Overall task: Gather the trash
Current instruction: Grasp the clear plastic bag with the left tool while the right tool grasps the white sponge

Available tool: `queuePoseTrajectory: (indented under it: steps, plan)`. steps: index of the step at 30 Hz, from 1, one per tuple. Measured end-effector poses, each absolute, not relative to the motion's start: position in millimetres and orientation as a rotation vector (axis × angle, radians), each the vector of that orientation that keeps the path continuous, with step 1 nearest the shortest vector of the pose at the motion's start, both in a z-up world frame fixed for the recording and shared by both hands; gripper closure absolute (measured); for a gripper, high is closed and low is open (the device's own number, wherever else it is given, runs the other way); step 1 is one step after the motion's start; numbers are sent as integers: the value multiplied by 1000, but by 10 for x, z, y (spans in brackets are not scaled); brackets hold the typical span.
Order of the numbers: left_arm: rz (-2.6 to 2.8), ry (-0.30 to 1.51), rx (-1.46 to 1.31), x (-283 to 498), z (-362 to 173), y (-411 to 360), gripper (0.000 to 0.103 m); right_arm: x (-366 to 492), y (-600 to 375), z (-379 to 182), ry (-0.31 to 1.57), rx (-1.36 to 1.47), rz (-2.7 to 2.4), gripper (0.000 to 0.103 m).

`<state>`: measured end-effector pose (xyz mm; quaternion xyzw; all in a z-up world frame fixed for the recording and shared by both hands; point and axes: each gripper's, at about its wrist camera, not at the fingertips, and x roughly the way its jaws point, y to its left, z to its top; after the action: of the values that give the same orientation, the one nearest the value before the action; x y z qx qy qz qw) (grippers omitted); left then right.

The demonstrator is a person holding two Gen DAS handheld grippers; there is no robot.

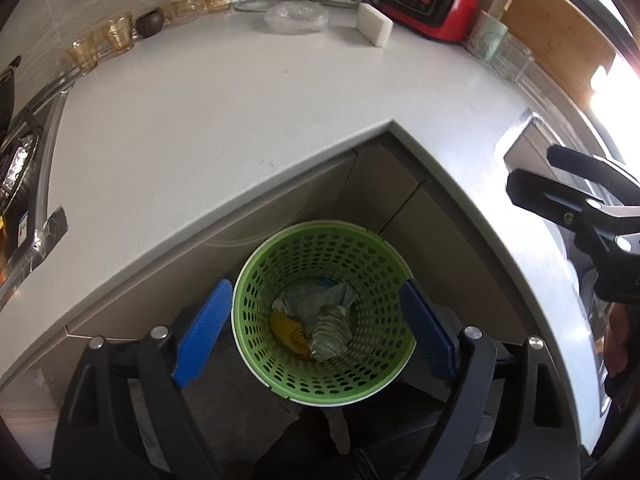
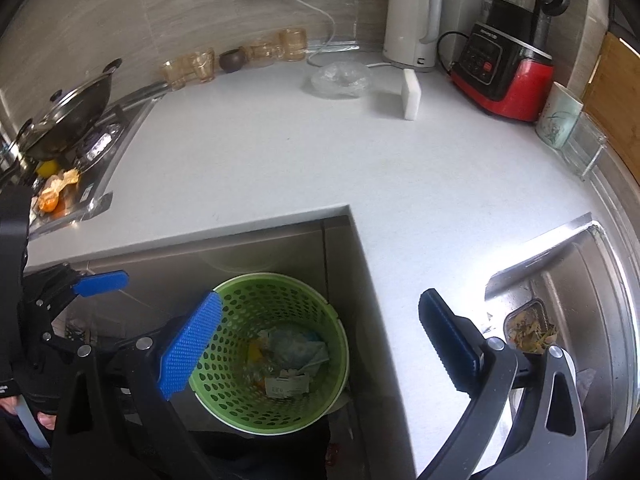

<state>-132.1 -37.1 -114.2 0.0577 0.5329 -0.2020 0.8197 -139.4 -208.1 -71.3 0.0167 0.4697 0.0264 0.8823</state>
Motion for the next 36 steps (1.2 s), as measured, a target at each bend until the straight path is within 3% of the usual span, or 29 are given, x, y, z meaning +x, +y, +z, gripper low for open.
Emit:
queuePoseTrajectory:
  steps: [6,14,36]
  plan:
    - [-367,1081,67,-1197,-906,-234,13,-1294,-2179,-474,947,55,-11,5]
    - [-327,1025,56,-1022,-678,-196,12,-1148,-2218,-317,911,33,-14,4]
    - [-236,1002,62,22,-651,-681,8,-131,-2595,-506,960,-17,37,3]
